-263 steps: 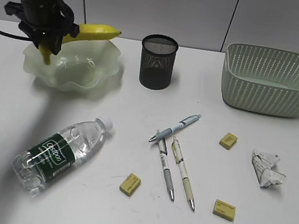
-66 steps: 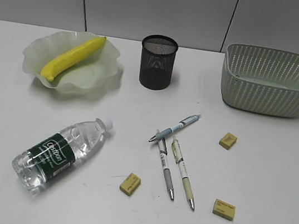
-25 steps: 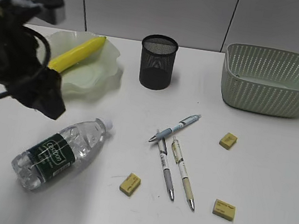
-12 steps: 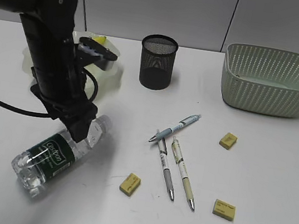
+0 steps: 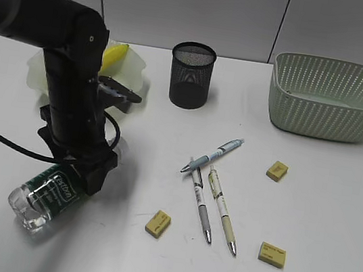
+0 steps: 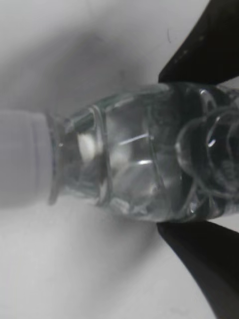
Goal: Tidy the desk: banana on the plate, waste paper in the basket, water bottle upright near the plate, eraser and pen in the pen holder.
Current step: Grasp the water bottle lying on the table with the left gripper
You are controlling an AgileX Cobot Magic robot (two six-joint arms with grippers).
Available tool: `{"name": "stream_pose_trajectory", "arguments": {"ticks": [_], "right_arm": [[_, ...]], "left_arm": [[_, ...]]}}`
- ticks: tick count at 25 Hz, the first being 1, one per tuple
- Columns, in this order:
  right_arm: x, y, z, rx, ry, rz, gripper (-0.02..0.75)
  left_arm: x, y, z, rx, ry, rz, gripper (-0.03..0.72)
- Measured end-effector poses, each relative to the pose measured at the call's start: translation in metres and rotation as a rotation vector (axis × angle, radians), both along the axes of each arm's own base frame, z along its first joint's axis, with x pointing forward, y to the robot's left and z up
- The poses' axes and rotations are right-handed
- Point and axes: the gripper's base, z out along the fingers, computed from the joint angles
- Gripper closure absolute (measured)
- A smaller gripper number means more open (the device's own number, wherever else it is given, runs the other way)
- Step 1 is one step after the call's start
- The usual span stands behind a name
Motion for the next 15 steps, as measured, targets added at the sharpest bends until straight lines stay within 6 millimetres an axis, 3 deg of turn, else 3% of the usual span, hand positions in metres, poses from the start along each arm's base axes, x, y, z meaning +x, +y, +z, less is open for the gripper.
{"name": "stream_pose_trajectory", "arguments": {"ticks": [2,6,15], "right_arm": [[0.0000,0.0000,0.0000,0.000,0.000,0.000,0.190],[0.0000,0.0000,0.0000,0.000,0.000,0.000,0.190],[0.0000,0.0000,0.0000,0.000,0.000,0.000,0.190]], "left_arm": [[0.0006,0.0004,-0.0037,0.012,0.003,0.030,0.092],[0.0010,0.0006,-0.0040,0.017,-0.001,0.061,0.189],[-0.0020,0.0015,-0.0023,0.028,0.029,0.070,0.188]]}}
